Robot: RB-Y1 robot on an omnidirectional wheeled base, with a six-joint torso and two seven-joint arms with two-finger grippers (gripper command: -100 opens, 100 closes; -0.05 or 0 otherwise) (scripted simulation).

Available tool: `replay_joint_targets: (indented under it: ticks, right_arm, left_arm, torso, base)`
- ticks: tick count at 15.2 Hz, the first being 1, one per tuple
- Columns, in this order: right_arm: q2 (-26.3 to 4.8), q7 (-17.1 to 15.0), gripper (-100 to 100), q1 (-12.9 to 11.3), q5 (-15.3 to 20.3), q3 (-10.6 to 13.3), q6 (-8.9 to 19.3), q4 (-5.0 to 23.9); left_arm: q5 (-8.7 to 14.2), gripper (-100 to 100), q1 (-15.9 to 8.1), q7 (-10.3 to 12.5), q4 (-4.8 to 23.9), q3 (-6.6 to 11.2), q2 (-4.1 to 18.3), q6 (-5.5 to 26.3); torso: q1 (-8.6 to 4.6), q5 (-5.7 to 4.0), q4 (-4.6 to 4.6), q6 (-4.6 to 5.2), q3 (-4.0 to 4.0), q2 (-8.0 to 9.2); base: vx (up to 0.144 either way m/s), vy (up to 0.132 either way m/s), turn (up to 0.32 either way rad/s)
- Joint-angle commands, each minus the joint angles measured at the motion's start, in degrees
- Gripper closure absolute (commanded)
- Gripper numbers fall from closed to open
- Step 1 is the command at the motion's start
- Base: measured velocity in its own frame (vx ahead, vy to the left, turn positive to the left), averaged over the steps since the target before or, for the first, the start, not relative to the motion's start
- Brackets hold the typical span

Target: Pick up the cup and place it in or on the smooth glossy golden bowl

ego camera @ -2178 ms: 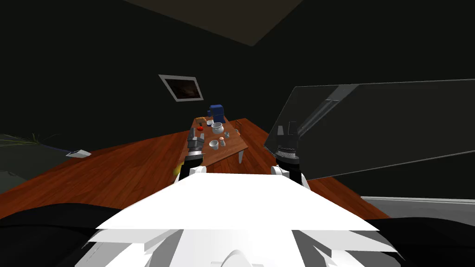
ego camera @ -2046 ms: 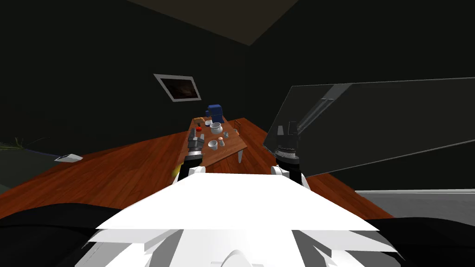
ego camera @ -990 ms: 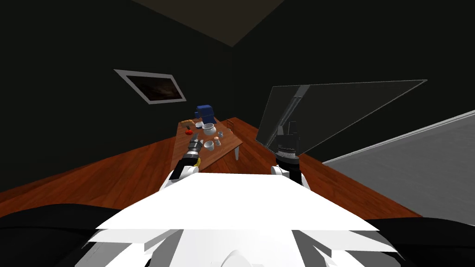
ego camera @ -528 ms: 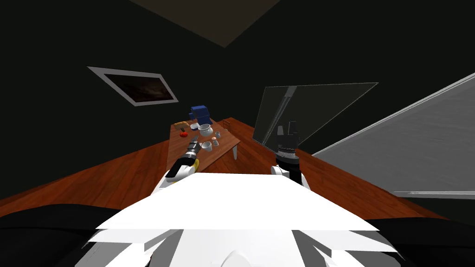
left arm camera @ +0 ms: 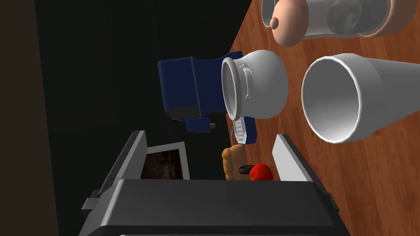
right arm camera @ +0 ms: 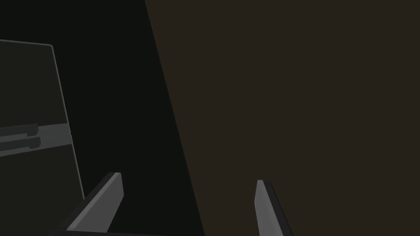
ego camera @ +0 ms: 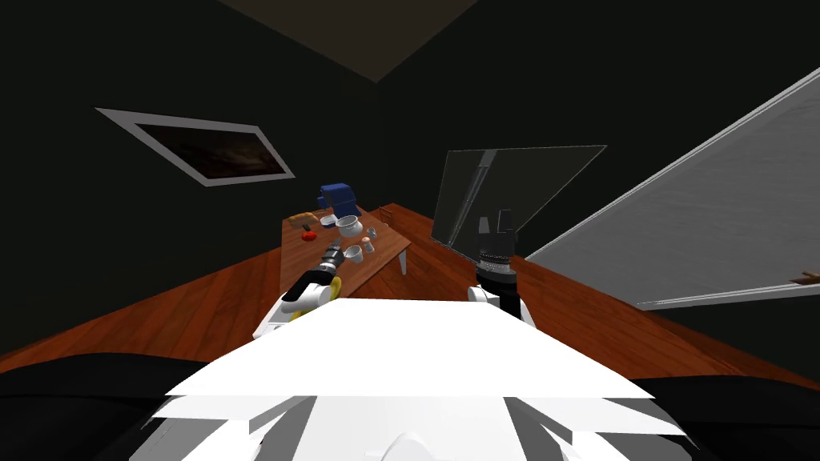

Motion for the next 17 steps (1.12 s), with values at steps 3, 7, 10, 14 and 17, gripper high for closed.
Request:
replay_joint_targets:
  ticks: [3,7,10,14,17]
  right_arm:
    - [0.0,0.0,0,0.0,0.0,0.0,0.0,0.0]
    - [0.0,0.0,0,0.0,0.0,0.0,0.0,0.0]
    - [0.0,0.0,0,0.0,0.0,0.0,0.0,0.0]
    - [0.0,0.0,0,0.0,0.0,0.0,0.0,0.0]
    - [0.0,0.0,0,0.0,0.0,0.0,0.0,0.0]
  left_arm:
    - [1.3,-100,-0.6,0.1,1.5,0.90,1.5,4.0]
    - [3.6,-100,-1.5,0.4,3.6,2.49,3.9,9.1]
    - [4.8,-100,-2.0,0.6,4.7,3.26,5.1,12.6]
    - [5.9,-100,-2.5,0.8,5.8,4.00,6.3,17.0]
    - [7.0,-100,-2.9,1.0,6.9,4.72,7.5,20.1]
  torso:
    - [0.03,0.01,0.00,0.02,-0.01,0.00]
    - [-0.01,0.00,-0.01,0.00,-0.02,-0.04]
    - [0.00,0.00,-0.02,0.00,-0.04,-0.07]
    - [0.00,0.00,-0.02,0.02,-0.04,-0.07]
    - [0.00,0.00,-0.02,0.02,-0.06,-0.11]
  base:
    - [-0.028,0.028,-0.134]
    - [-0.024,0.020,-0.135]
    - [-0.018,0.023,-0.136]
    - [-0.018,0.022,-0.132]
    - [-0.008,0.019,-0.118]
